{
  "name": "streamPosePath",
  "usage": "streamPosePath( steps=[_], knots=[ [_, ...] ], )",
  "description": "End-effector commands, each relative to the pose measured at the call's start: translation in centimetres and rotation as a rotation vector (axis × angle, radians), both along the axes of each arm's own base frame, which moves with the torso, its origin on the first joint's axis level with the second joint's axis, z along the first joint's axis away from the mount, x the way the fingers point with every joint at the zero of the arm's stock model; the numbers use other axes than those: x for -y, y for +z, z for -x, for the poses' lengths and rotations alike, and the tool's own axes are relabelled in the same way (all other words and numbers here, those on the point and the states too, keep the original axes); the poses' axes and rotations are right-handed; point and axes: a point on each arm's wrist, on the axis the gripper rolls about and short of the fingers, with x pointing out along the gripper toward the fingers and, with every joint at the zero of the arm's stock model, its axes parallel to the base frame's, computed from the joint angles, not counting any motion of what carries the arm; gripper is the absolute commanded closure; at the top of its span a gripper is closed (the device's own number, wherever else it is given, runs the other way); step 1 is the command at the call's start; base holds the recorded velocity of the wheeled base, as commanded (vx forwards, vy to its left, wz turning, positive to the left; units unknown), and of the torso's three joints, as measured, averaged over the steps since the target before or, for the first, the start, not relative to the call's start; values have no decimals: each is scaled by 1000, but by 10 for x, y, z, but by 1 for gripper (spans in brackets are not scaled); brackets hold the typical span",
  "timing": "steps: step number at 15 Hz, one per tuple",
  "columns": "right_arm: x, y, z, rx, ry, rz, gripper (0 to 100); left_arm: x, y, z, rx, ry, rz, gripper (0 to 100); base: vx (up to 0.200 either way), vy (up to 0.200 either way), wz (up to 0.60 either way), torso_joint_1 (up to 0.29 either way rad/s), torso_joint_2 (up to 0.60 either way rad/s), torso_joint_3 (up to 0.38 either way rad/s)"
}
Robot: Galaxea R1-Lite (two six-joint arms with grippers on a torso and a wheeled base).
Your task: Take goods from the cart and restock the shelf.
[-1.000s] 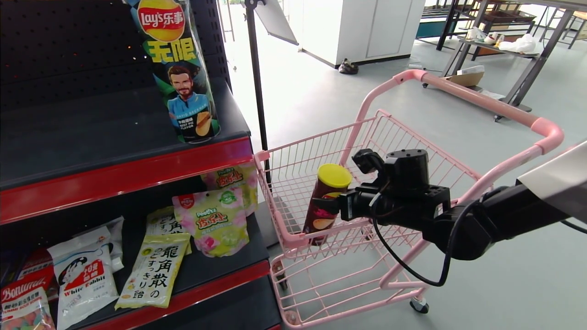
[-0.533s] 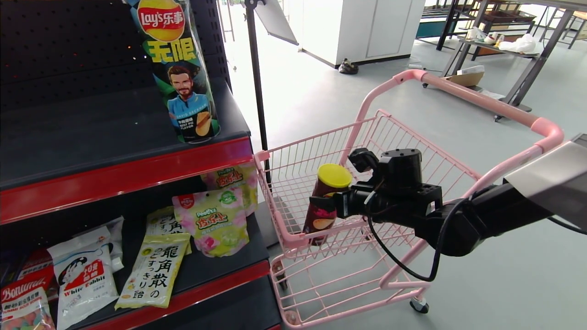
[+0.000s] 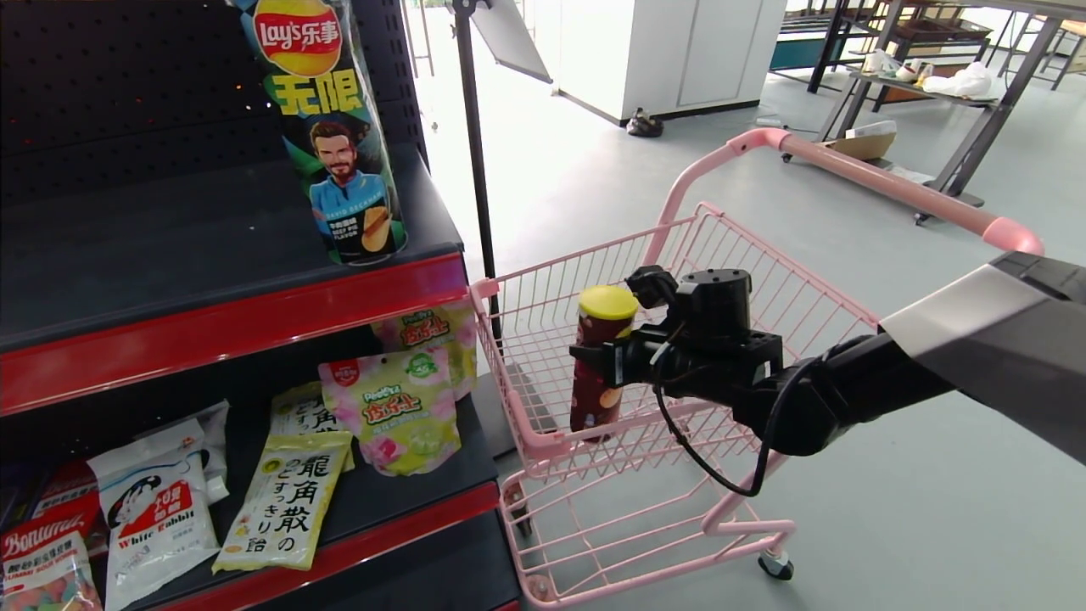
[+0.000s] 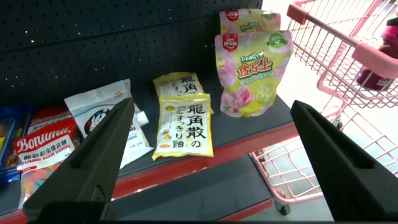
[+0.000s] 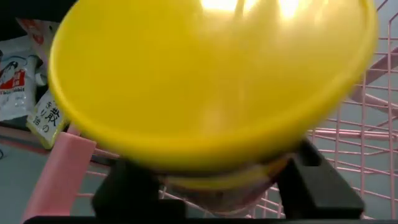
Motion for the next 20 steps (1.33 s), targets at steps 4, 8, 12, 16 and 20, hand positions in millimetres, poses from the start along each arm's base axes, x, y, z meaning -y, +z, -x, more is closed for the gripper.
streamPosePath(
  steps=[4,8,12,16,20],
  knots=[
    [-11,-4,-5,-17,-2,-33,100,0,0,0,-1,0,-1,0,0,0,0,0,0,0],
    [-8,15,-4,48,-18,-31,100,0,0,0,-1,0,0,0,0,0,0,0,0,0],
    [2,61,3,169,-40,-53,100,0,0,0,-1,0,0,0,0,0,0,0,0,0],
    [33,115,16,330,-80,-47,100,0,0,0,-1,0,0,0,0,0,0,0,0,0],
    [59,167,47,427,-124,-21,100,0,0,0,-1,0,0,0,0,0,0,0,0,0]
  ],
)
